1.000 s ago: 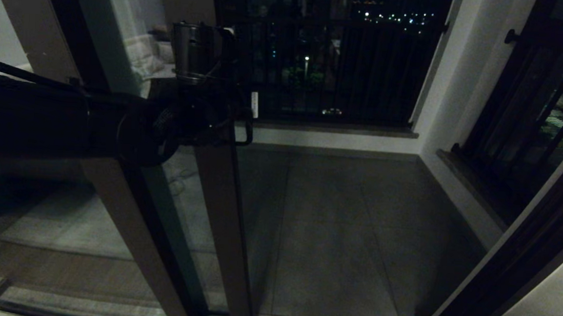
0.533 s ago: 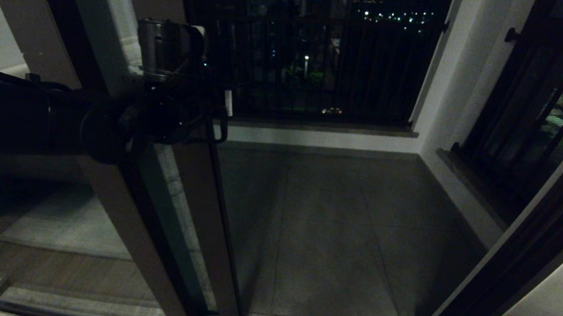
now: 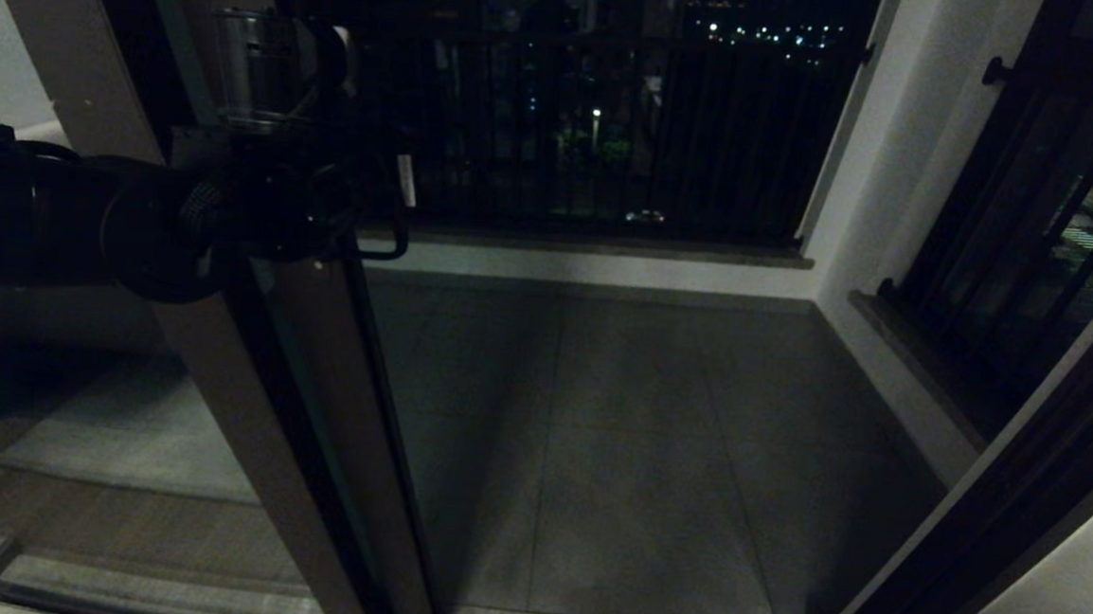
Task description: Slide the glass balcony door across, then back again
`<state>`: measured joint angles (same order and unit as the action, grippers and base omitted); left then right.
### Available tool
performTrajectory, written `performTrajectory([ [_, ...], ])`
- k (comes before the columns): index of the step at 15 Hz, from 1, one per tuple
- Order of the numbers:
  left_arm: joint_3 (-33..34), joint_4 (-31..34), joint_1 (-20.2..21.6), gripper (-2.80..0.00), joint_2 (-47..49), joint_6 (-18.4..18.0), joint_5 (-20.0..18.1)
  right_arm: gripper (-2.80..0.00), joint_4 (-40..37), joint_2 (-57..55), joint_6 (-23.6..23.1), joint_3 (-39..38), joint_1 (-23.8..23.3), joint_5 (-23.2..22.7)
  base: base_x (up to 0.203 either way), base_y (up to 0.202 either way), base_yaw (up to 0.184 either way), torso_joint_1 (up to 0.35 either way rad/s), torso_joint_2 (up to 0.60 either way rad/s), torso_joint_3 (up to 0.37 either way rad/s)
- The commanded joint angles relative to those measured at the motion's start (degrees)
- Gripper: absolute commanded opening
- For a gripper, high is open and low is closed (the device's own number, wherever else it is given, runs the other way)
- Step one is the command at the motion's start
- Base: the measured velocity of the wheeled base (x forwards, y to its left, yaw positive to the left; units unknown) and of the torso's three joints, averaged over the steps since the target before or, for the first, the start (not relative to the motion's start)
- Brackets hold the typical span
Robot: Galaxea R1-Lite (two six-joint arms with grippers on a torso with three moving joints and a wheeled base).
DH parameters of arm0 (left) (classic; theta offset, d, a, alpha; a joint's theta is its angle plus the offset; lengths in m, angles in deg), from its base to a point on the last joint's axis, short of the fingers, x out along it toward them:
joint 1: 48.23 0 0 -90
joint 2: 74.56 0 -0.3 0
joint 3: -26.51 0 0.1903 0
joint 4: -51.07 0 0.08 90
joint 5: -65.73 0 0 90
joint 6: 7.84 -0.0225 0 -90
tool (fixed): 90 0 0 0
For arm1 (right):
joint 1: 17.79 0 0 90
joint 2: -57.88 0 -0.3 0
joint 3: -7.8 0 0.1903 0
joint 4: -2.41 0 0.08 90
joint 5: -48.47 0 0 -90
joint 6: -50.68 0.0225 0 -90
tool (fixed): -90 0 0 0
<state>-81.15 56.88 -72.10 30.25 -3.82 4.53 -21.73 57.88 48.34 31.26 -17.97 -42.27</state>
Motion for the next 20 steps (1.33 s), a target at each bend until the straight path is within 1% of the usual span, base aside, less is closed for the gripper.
performTrajectory([
  [1,1.5,-0.1,0.0,-2.80,-1.4,-0.1,-0.2,-2.80,0.0,0.0,0.0,0.0,0.0,0.0,0.000,0.000,0.000,0.000,0.00,0.000],
  [5,8.0,-1.7,0.0,-2.80,-5.7,-0.2,-1.2,-2.80,0.0,-0.1,0.0,0.0,0.0,0.0,0.000,0.000,0.000,0.000,0.00,0.000],
  [8,13.6,-2.9,0.0,-2.80,-12.5,-0.5,-1.6,-2.80,0.0,0.0,0.0,0.0,0.0,0.0,0.000,0.000,0.000,0.000,0.00,0.000],
  [11,22.2,-2.8,0.1,-2.80,-22.8,-0.5,-1.6,-2.80,0.0,0.0,0.0,0.0,0.0,0.0,0.000,0.000,0.000,0.000,0.00,0.000],
  [13,29.4,-2.7,1.3,-2.80,-30.1,-1.3,-1.2,-2.80,0.0,0.0,0.0,0.0,0.0,0.0,0.000,0.000,0.000,0.000,0.00,0.000],
  [14,32.6,-2.6,2.8,-2.80,-34.1,-1.9,-1.1,-2.80,0.0,0.0,0.0,0.0,0.0,0.0,0.000,0.000,0.000,0.000,0.00,0.000],
  [16,37.7,-2.6,8.2,-2.80,-42.6,-3.3,-0.9,-2.80,0.0,0.0,0.0,0.0,0.0,0.0,0.000,0.000,0.000,0.000,0.00,0.000],
  [18,40.1,-2.2,14.5,-2.80,-52.5,-5.9,-1.0,-2.80,0.0,0.0,0.0,0.0,0.0,0.0,0.000,0.000,0.000,0.000,0.00,0.000],
  [20,41.1,0.1,17.4,-2.80,-63.0,-9.5,-1.2,-2.80,0.0,0.0,0.0,0.0,0.0,0.0,0.000,0.000,0.000,0.000,0.00,0.000],
])
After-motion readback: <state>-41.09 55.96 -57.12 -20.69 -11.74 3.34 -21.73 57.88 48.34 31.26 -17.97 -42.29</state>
